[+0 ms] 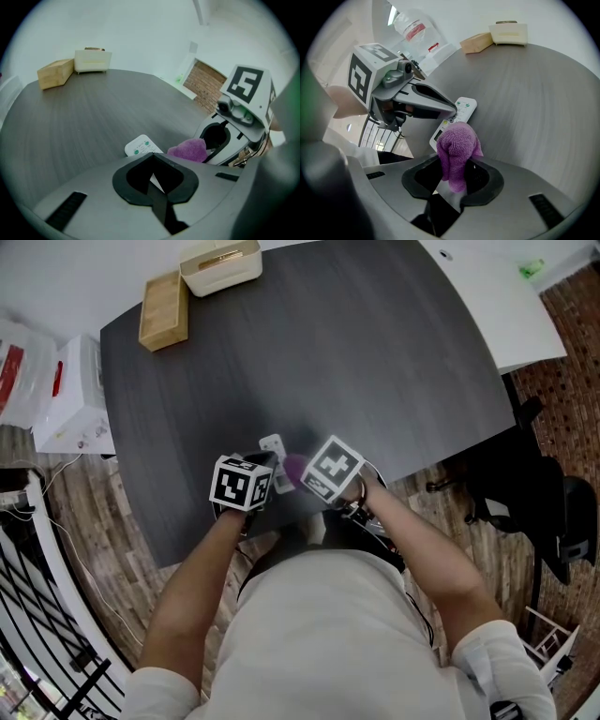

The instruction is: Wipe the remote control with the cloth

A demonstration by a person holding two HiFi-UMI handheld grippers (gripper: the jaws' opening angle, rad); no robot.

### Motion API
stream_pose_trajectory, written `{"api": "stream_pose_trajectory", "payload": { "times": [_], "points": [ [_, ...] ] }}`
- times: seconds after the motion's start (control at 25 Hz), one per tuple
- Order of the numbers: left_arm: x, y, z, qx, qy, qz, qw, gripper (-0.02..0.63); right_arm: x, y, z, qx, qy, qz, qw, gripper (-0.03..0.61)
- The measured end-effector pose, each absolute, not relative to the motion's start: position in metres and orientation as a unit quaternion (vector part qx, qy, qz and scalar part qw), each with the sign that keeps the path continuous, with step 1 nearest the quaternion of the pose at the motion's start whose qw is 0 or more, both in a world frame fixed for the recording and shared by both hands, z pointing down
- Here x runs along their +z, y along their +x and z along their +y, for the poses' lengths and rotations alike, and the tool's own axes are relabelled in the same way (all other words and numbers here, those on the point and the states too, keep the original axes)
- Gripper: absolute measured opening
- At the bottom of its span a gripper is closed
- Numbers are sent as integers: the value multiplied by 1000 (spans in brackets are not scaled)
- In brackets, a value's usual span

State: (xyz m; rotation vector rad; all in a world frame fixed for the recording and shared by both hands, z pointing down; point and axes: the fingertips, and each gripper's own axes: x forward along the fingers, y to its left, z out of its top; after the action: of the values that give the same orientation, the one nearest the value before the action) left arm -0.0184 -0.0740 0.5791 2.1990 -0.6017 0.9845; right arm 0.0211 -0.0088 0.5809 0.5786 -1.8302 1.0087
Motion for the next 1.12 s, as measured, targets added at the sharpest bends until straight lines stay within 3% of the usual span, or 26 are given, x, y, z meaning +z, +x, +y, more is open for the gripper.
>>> {"api": "stream_pose_trajectory", "payload": {
  "times": [0.44, 0.52, 0.6, 0.68, 0.8, 0.84, 0.96, 1.12],
  "points": [
    [577, -21, -73, 377, 847, -217, 306, 3, 576, 16, 57, 406, 169, -759, 480, 121],
    [569, -24, -75, 383, 862, -195, 270, 5, 571, 18, 61, 413, 174, -767, 459, 121],
    [553, -27, -78, 398, 886, -158, 179, 5, 564, 23, 57, 425, 194, -771, 433, 121],
    [540, -27, -75, 424, 900, -89, 45, 38, 558, 33, 50, 433, 214, -772, 412, 121],
    [543, -28, -52, 478, 863, 71, -149, 265, 552, 46, 41, 442, 235, -773, 390, 121],
    [550, -30, -44, 496, 834, 128, -208, 309, 551, 49, 39, 445, 240, -772, 385, 121],
    [573, -35, -26, 521, 732, 265, -349, 342, 548, 56, 34, 446, 253, -771, 378, 121],
    [588, -23, -25, 519, 654, 348, -426, 344, 546, 62, 34, 449, 260, -769, 373, 121]
  ]
}}
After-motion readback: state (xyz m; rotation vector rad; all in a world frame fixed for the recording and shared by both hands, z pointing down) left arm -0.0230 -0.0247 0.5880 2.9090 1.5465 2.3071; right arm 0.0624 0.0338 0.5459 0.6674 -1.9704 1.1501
